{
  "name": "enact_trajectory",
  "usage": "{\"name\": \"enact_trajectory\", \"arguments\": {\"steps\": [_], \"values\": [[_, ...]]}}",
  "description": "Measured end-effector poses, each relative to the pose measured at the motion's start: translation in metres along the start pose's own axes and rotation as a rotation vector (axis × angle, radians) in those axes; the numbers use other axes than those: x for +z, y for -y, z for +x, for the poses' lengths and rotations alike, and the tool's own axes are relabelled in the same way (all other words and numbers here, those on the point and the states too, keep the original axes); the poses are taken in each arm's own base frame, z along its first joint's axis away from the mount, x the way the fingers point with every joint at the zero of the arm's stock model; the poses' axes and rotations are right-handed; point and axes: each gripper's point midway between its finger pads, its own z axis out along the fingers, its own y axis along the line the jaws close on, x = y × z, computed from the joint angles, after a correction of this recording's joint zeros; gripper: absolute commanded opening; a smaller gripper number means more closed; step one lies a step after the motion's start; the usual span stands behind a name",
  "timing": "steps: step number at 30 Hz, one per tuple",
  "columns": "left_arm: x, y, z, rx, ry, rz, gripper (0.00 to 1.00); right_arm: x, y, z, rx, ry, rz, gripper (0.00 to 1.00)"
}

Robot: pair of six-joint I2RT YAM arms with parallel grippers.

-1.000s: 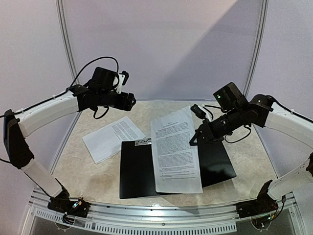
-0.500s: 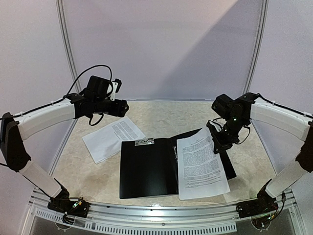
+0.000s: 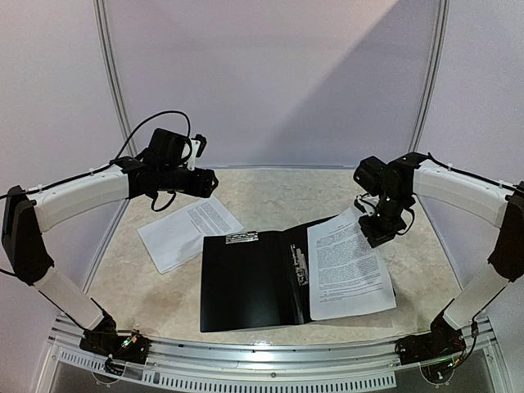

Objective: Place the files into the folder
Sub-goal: Place the file in the spring clip on the folder.

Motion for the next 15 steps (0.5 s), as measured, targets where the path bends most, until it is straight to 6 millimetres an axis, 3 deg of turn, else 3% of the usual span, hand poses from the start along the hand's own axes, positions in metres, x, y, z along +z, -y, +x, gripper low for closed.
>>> {"name": "enact_trajectory", "arguments": {"steps": [4, 8, 15], "values": [[0.0, 0.0, 0.0, 0.0, 0.0, 0.001, 0.74, -0.005, 0.01, -0.01, 0.006, 0.026, 0.029, 0.0], [0.0, 0.0, 0.0, -0.001, 0.001, 0.003, 0.73, -0.011, 0.006, -0.025, -0.007, 0.047, 0.013, 0.0], [0.0, 0.001, -0.001, -0.004, 0.005, 0.009, 0.73, 0.008, -0.005, -0.03, -0.055, -0.007, -0.019, 0.0]]}}
